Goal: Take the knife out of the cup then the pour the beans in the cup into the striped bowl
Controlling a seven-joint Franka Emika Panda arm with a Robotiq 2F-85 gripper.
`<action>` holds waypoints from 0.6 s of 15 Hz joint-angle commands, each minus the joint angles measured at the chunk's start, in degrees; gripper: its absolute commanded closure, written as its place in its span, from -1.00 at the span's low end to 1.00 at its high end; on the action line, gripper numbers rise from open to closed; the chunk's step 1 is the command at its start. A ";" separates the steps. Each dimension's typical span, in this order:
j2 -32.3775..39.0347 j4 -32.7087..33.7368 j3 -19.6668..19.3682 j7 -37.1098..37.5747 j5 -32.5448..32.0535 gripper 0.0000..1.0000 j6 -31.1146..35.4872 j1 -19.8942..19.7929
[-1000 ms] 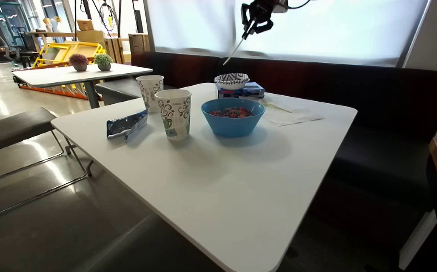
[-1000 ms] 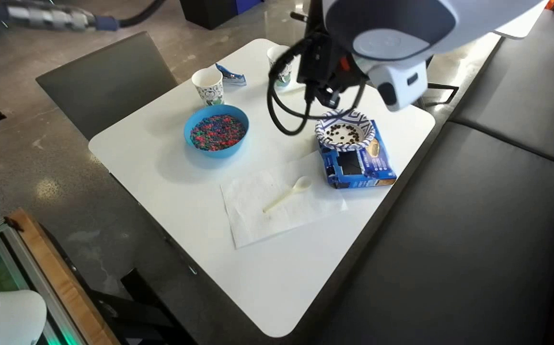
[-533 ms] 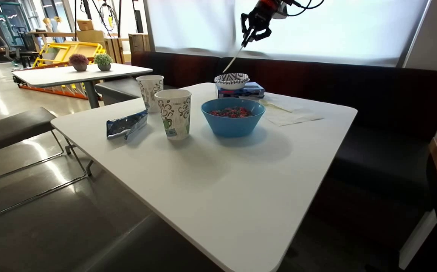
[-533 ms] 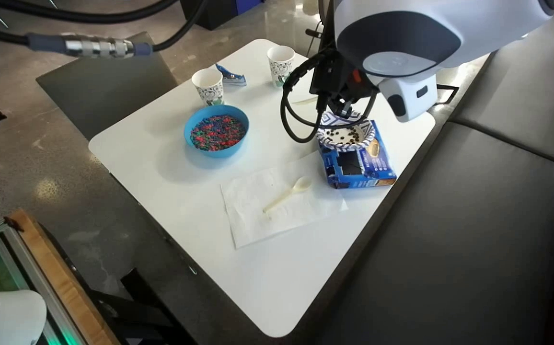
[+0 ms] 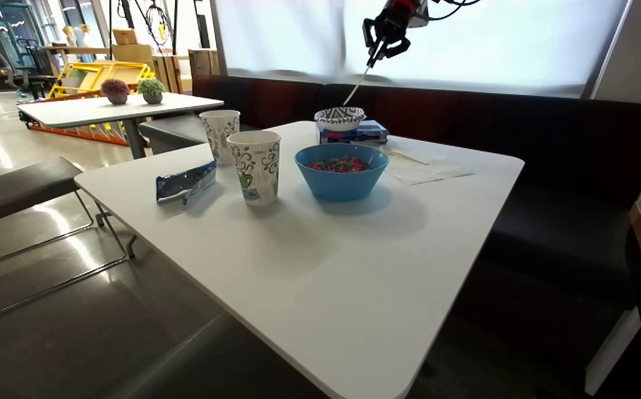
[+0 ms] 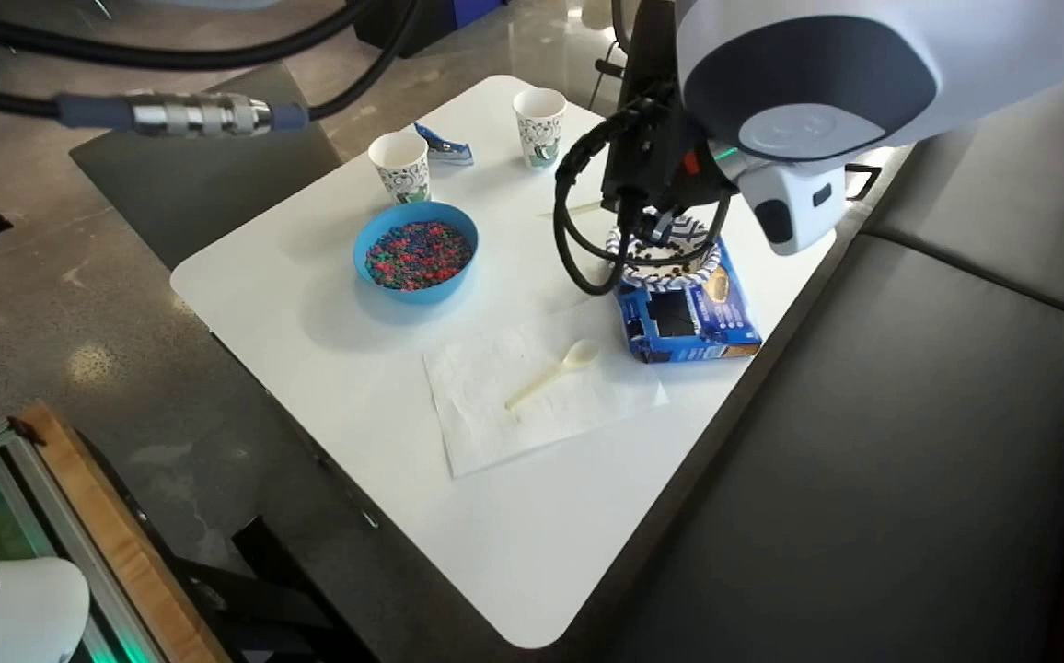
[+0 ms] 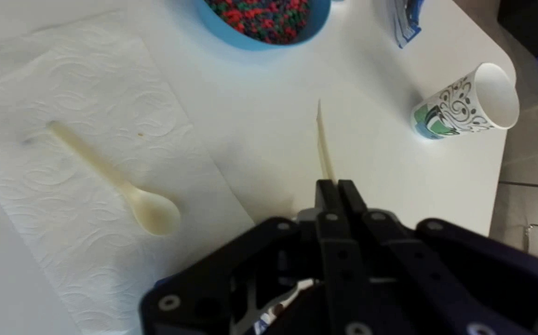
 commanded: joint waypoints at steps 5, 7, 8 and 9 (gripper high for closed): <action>7.47 13.62 -2.16 1.37 -9.33 0.98 -14.71 -3.47; 9.58 15.80 -1.86 1.18 -11.12 0.98 -15.18 -4.09; 10.57 16.54 -1.51 1.02 -11.78 0.98 -15.39 -4.36; 11.59 17.28 -1.27 0.84 -12.39 0.98 -15.62 -4.47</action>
